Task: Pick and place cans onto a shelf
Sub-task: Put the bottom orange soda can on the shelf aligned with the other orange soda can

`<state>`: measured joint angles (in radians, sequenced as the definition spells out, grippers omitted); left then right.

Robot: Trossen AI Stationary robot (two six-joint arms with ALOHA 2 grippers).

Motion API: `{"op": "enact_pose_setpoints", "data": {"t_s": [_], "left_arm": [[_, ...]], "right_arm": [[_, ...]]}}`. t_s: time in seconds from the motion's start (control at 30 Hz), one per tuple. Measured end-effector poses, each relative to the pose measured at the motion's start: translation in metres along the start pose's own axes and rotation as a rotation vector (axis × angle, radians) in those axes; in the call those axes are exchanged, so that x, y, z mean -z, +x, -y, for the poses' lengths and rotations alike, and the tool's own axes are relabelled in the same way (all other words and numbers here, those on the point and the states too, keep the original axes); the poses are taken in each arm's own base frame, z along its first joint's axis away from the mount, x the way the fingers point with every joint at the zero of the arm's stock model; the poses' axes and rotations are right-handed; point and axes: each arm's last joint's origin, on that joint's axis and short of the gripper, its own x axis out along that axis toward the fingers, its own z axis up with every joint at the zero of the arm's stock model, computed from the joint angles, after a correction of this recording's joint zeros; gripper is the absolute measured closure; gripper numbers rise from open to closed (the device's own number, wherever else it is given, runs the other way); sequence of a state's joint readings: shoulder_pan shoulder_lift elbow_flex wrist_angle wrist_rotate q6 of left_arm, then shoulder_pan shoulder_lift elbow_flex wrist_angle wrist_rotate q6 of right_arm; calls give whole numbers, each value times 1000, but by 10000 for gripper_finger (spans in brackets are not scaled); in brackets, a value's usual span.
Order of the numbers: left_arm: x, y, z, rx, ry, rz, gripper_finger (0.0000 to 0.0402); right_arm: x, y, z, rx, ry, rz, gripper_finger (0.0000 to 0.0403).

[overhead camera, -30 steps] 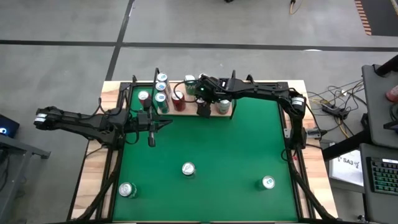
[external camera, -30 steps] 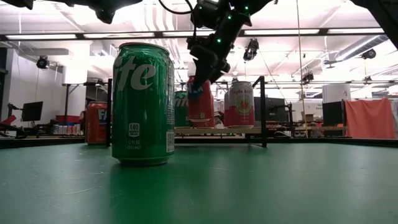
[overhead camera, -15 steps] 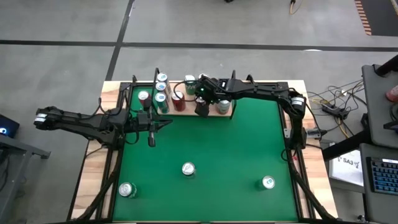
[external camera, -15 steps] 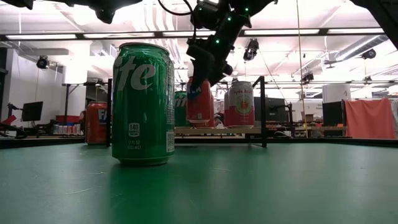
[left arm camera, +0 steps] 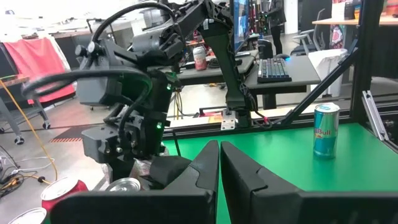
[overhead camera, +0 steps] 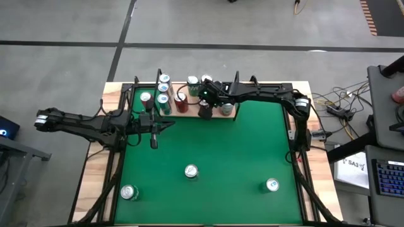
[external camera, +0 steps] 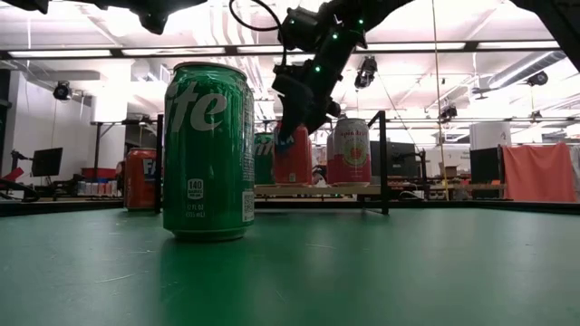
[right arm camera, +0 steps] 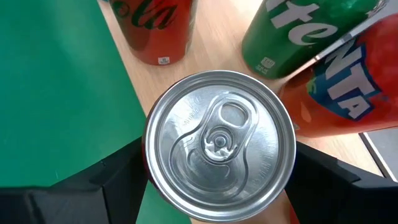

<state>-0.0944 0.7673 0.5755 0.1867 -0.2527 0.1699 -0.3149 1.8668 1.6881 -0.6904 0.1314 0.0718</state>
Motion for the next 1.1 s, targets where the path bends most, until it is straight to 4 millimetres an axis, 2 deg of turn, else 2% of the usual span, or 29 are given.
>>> {"op": "enact_pose_setpoints", "data": {"t_s": [0.23,0.53,0.73,0.87,1.1], "left_arm": [[0,0,0,0,0,0,402],[0,0,0,0,0,1,402],[0,0,0,0,0,1,402],[0,0,0,0,0,0,402],[0,0,0,-1,49,2,402]], "right_arm": [[1,1,0,1,-4,-2,100],[1,1,0,4,-12,-3,61],[1,-1,2,32,-25,-2,61],[-4,-13,4,56,-31,-1,63],[-24,-48,0,38,-2,101,66]]}}
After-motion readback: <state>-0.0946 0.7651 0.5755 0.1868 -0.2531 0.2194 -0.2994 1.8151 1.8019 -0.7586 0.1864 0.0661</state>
